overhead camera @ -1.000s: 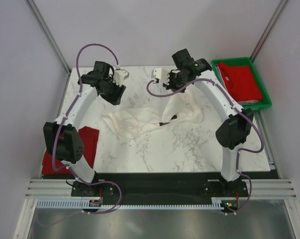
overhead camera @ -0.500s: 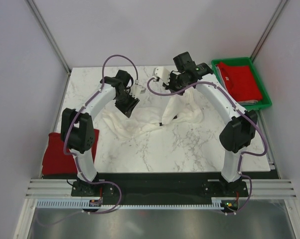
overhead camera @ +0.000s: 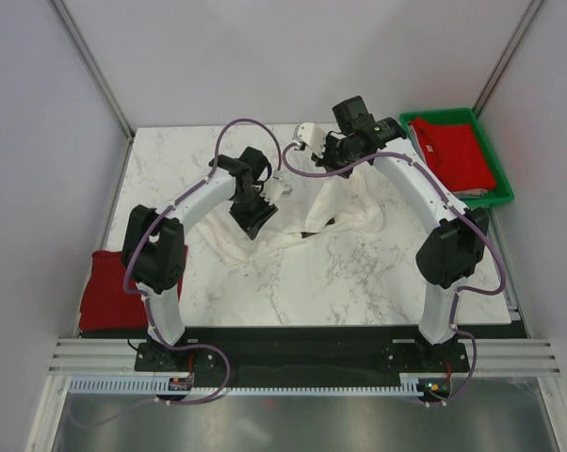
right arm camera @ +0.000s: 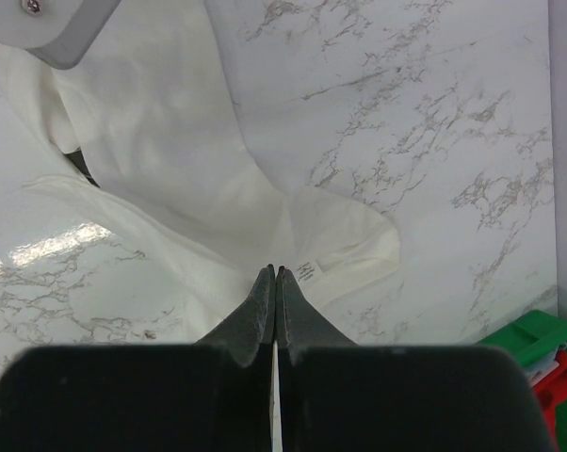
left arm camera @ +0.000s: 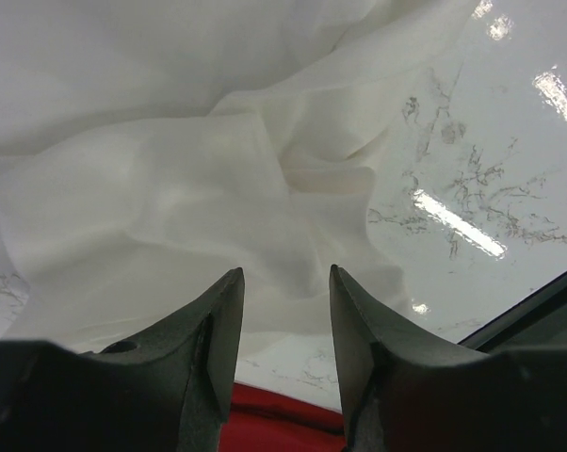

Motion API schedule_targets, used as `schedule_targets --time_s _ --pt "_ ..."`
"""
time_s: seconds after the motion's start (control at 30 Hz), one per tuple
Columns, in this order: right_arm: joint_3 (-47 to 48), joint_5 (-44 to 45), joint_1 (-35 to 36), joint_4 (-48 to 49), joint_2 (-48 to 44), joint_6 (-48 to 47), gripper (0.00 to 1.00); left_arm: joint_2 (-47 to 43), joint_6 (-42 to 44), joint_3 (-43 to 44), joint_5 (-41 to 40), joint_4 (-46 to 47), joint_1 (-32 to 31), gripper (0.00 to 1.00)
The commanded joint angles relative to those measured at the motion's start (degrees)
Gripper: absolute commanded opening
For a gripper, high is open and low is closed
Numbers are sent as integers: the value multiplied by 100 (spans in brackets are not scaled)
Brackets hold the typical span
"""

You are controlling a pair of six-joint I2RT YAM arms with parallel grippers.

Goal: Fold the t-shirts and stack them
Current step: Flatten the tshirt out

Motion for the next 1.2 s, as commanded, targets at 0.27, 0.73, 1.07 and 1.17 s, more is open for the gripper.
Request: schedule_targets --time_s 0.27,0.73,1.07,1.17 --pt "-53 -103 -20 164 -209 156 0 -159 350 -154 -376 -68 17 50" --pt "-88 -147 -47 199 -121 156 0 -273 245 -154 -367 -103 -193 50" --pt "-220 -165 -91 252 -138 165 0 -230 227 -259 -525 -121 -255 50" --pt "-238 -173 -99 261 -138 174 0 -107 227 -303 -578 -112 -255 49"
